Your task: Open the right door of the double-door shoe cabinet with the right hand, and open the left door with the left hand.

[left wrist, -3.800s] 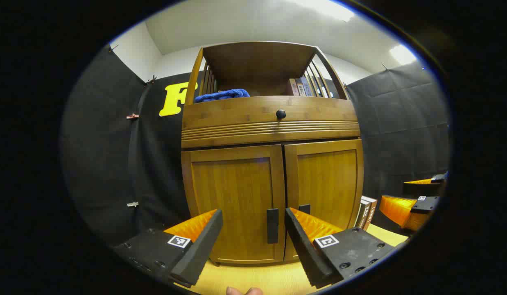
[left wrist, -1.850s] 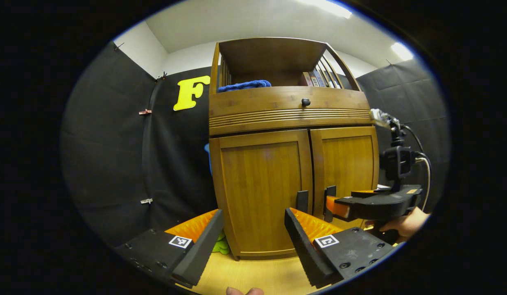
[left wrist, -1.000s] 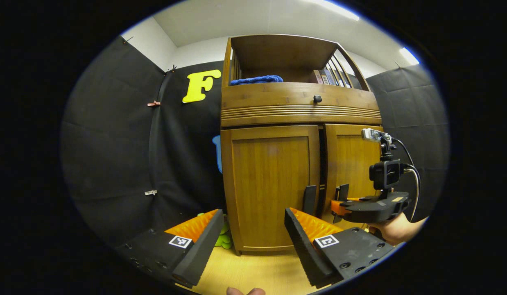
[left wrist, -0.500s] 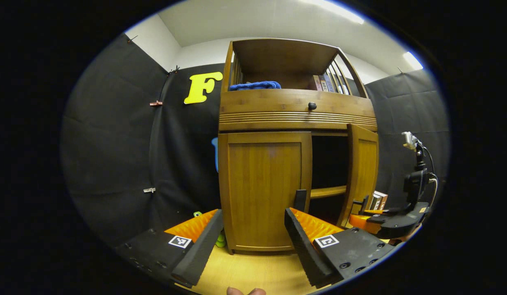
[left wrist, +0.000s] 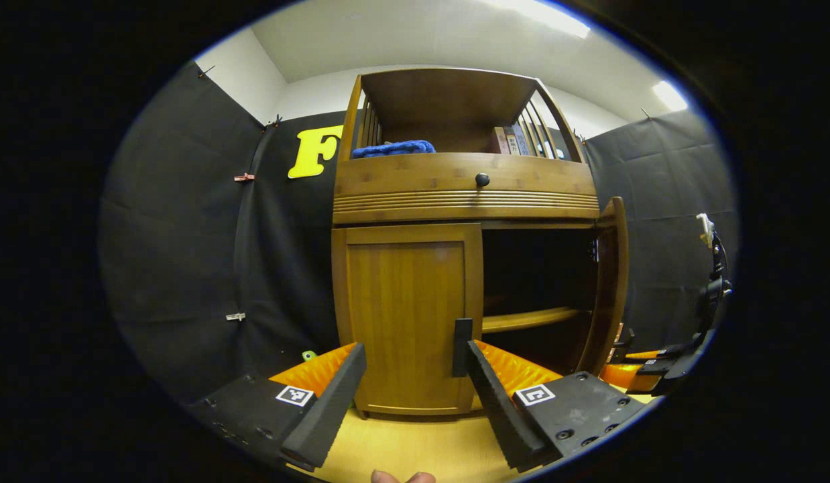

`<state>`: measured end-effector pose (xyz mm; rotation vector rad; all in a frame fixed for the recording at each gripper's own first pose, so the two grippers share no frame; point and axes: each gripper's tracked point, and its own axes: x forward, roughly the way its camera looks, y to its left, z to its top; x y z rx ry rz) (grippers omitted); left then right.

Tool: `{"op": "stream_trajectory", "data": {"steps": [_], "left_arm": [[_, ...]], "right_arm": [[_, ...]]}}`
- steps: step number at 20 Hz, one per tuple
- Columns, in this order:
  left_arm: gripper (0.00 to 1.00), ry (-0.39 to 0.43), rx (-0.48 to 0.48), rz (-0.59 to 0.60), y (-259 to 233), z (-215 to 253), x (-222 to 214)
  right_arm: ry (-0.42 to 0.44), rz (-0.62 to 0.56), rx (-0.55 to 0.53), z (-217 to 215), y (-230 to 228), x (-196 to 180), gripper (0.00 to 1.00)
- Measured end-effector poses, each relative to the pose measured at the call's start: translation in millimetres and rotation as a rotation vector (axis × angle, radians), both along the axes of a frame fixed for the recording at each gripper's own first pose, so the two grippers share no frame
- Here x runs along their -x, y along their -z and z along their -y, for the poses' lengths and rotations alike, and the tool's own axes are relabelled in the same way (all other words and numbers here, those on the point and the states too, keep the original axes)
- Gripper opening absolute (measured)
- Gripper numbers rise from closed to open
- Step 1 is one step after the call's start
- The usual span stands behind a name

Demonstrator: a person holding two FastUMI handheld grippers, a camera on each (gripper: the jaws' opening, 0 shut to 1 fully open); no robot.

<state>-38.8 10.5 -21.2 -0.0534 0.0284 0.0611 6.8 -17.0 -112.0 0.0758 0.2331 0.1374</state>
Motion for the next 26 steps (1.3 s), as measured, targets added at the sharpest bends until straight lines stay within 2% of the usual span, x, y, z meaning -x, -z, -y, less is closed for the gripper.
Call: {"op": "stream_trajectory", "data": {"steps": [6,10,11,12,18,21,22,26], "left_arm": [[0.93,0.033,-0.018,0.017,-6,36,-9],[0.93,0.048,-0.019,0.018,-8,56,-15],[0.93,0.05,-0.021,0.02,-10,60,-15],[0.94,0.053,-0.023,0.023,-11,65,-16],[0.93,0.075,-0.031,0.021,-17,87,-18],[0.93,0.082,-0.021,0.013,-18,94,-20],[0.93,0.084,-0.02,0.012,-18,95,-20],[0.93,0.082,-0.022,0.01,-19,95,-23]], "right_arm": [[0.033,-0.008,-0.046,48,-7,19,0.25],[0.061,0.007,0.016,86,-13,30,0.21],[0.067,0.01,0.02,95,-15,33,0.13],[0.077,0.016,0.026,105,-18,35,0.21],[0.209,0.055,0.04,175,-30,51,0.21],[0.197,0.054,0.018,173,-30,55,0.21],[0.19,0.054,0.023,171,-31,56,0.11],[0.309,0.061,0.092,198,-36,65,0.7]]}}
